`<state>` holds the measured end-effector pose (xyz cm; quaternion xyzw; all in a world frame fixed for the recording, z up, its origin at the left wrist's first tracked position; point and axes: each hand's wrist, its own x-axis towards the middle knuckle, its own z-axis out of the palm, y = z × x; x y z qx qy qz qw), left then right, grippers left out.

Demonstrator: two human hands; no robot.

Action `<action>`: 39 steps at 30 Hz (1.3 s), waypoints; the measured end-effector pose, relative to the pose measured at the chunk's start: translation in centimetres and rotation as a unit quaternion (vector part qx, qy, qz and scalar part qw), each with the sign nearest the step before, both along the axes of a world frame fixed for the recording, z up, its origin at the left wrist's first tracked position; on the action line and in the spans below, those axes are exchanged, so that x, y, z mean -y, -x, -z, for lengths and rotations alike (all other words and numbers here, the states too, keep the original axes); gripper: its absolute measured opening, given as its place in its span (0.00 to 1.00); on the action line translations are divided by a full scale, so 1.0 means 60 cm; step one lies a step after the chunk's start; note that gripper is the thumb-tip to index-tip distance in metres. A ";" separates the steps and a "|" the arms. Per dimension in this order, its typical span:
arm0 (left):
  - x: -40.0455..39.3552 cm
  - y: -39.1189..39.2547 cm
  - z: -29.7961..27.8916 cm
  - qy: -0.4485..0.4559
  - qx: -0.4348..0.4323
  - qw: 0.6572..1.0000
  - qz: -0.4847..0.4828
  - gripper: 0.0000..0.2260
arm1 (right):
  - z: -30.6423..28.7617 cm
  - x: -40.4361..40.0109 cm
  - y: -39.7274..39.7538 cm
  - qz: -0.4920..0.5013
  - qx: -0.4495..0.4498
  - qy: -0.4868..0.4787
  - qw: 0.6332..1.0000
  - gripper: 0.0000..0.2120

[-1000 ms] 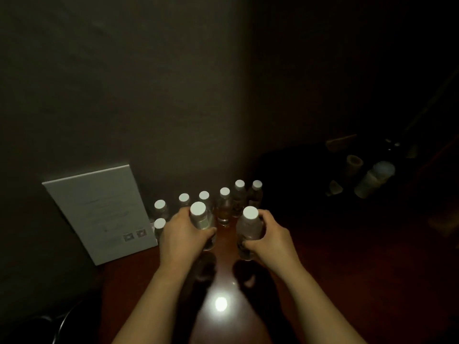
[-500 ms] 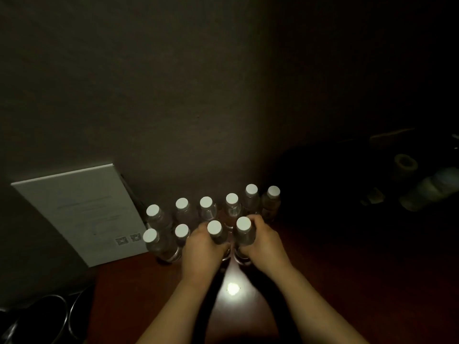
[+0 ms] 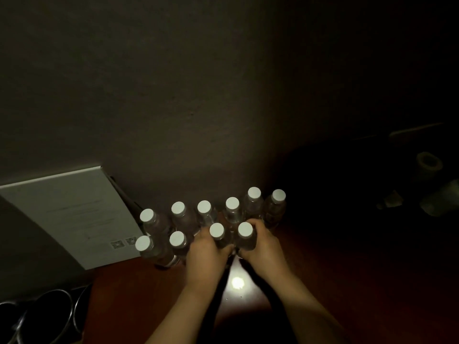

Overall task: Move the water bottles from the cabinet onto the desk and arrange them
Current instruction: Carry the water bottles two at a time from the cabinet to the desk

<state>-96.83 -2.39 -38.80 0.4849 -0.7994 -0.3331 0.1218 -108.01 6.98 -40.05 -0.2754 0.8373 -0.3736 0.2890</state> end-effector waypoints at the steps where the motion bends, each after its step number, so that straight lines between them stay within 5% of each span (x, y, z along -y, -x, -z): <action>1: -0.001 0.000 -0.001 -0.002 -0.004 1.000 0.002 0.20 | 0.001 -0.002 -0.001 0.001 0.002 0.002 1.000 0.25; 8: -0.003 -0.008 -0.018 -0.006 -0.016 1.000 0.013 0.20 | -0.029 -0.021 -0.001 0.006 -0.015 0.002 1.000 0.39; 16: 0.002 -0.092 -0.082 0.029 -0.014 0.999 0.026 0.22 | -0.102 -0.062 -0.045 0.000 -0.118 -0.040 0.992 0.38; 22: -0.004 -0.196 -0.152 0.117 0.076 0.989 0.054 0.24 | -0.179 -0.052 -0.117 -0.040 -0.208 -0.072 0.975 0.35; 39: -0.078 -0.770 -0.319 0.190 0.181 0.960 -0.097 0.31 | -0.355 -0.003 -0.635 -0.368 -0.292 0.008 0.883 0.32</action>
